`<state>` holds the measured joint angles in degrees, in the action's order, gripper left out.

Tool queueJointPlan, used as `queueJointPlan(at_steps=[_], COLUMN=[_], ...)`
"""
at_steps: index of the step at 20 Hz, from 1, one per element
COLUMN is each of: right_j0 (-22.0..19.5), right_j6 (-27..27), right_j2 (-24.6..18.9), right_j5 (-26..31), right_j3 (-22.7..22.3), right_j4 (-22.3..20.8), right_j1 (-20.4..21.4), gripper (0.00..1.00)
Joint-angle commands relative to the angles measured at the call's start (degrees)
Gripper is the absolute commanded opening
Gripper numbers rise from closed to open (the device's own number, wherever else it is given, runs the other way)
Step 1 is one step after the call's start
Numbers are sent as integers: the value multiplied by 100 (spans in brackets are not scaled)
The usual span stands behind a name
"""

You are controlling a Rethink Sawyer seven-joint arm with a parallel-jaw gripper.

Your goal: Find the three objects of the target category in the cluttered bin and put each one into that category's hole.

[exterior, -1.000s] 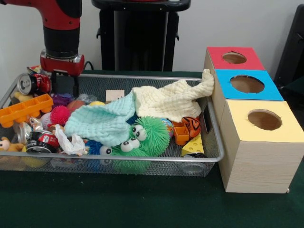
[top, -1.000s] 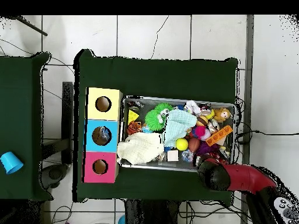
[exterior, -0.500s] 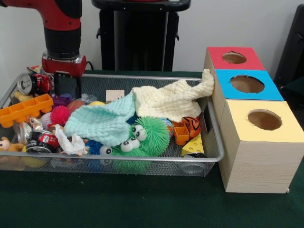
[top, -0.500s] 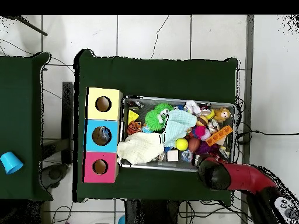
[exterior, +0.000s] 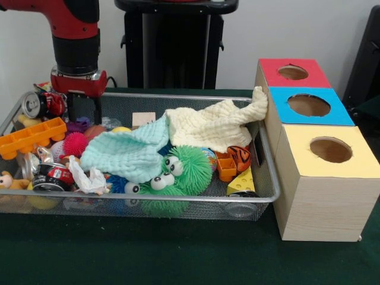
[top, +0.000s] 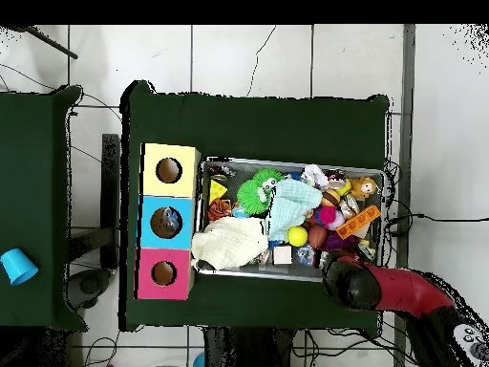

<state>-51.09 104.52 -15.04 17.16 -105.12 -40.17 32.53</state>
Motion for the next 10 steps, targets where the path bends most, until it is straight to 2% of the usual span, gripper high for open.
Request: queueJointPlan(at_steps=[1, 10], right_j0=[-98, -83], right_j6=[-93, 55], right_j2=[-677, -726], right_j5=[136, 291], right_j3=[-166, -349], right_j4=[184, 412], right_j1=[-218, -115], gripper=[100, 100])
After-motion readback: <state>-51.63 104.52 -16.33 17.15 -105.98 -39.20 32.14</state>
